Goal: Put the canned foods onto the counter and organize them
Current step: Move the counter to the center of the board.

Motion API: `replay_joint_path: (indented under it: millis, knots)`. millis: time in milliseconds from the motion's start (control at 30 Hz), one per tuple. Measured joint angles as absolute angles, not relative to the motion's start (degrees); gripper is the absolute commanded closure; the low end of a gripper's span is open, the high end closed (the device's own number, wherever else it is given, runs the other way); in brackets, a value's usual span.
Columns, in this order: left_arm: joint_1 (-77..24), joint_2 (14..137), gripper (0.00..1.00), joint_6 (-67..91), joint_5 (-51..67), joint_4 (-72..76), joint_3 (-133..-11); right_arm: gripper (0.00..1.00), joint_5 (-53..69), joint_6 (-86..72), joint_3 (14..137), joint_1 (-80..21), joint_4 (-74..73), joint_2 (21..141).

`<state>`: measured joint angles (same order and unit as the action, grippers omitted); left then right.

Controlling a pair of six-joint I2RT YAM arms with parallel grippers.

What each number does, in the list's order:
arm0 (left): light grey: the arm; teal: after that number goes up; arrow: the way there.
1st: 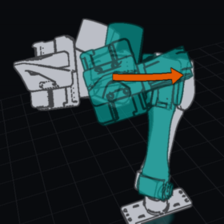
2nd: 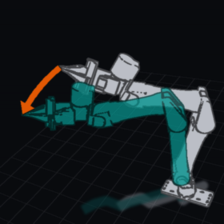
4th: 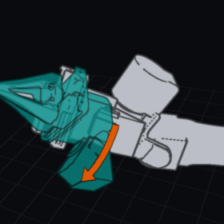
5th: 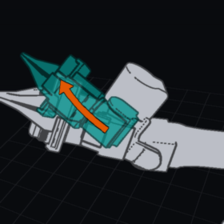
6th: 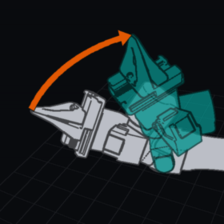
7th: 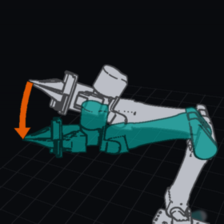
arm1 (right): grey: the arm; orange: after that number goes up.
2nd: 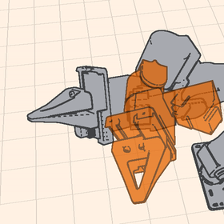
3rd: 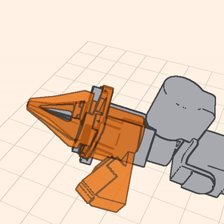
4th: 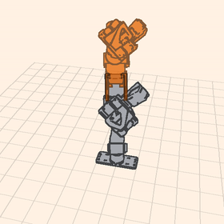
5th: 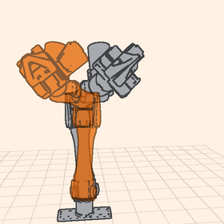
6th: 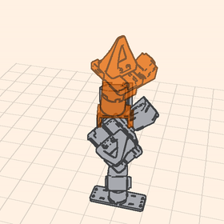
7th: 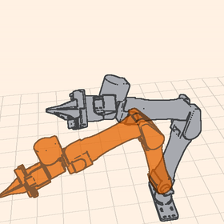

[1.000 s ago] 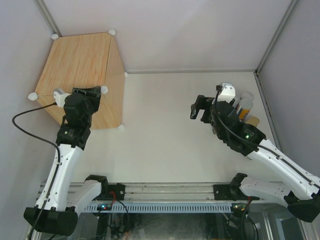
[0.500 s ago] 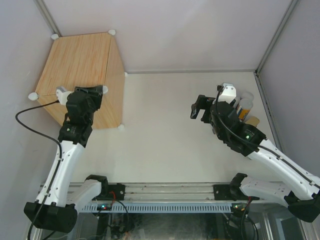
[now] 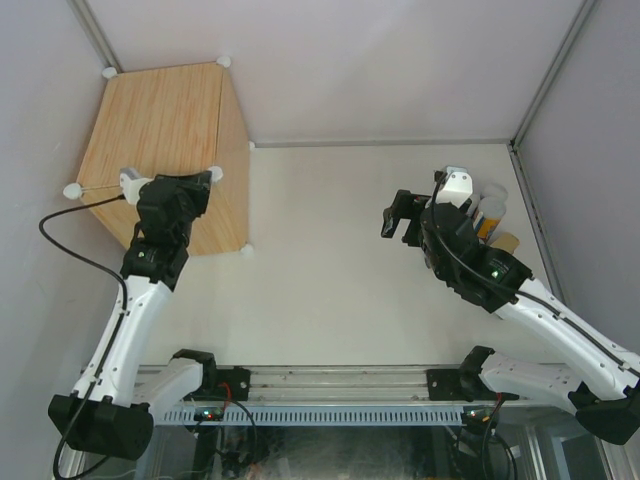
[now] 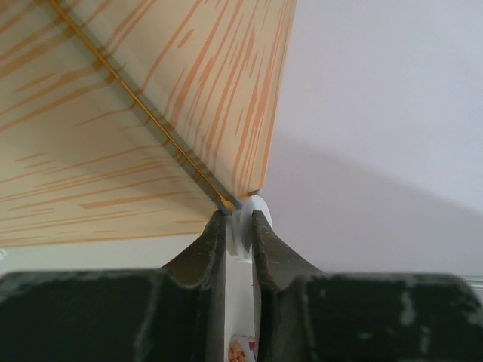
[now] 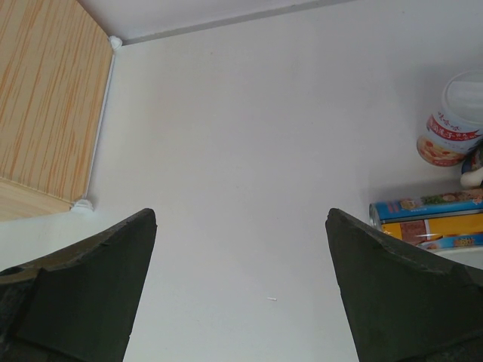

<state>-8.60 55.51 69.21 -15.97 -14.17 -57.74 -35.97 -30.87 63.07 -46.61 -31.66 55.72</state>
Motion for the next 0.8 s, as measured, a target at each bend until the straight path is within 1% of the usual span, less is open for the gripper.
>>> replay_joint_path:
  millis: [100,300,333,500,567,600,667,800]
  knots:
    - [-8.7,55.5,0.99,68.4,-15.8,-13.7,-57.7,0.06,-36.0,-30.9,63.1,-46.6,-31.7,55.7]
    - [-9.1,55.4,1.00,64.8,-14.3,-10.3,-57.4,0.06,-36.0,-30.9,63.1,-46.6,-31.6,55.7]
    - [-9.2,55.4,0.98,64.2,-14.1,-10.0,-57.3,0.06,-36.0,-30.9,63.1,-46.6,-31.6,55.8]
    - [-9.5,54.2,0.65,61.6,-14.2,-10.2,-57.0,0.06,-35.9,-30.8,63.1,-46.6,-31.6,56.1]
    - [-9.7,53.2,0.53,60.8,-14.7,-11.6,-57.0,0.06,-35.9,-30.7,63.1,-46.6,-31.6,56.2]
    - [-9.8,52.9,0.49,60.5,-14.8,-12.0,-57.0,0.06,-35.9,-30.7,63.1,-46.6,-31.6,56.3]
    - [-10.0,52.4,0.45,60.3,-15.0,-13.1,-57.0,0.06,-35.6,-30.7,63.1,-46.6,-31.6,56.5]
    - [-11.1,52.4,0.43,60.4,-15.4,-14.3,-57.0,0.06,-35.3,-30.6,63.1,-46.6,-31.5,56.6]
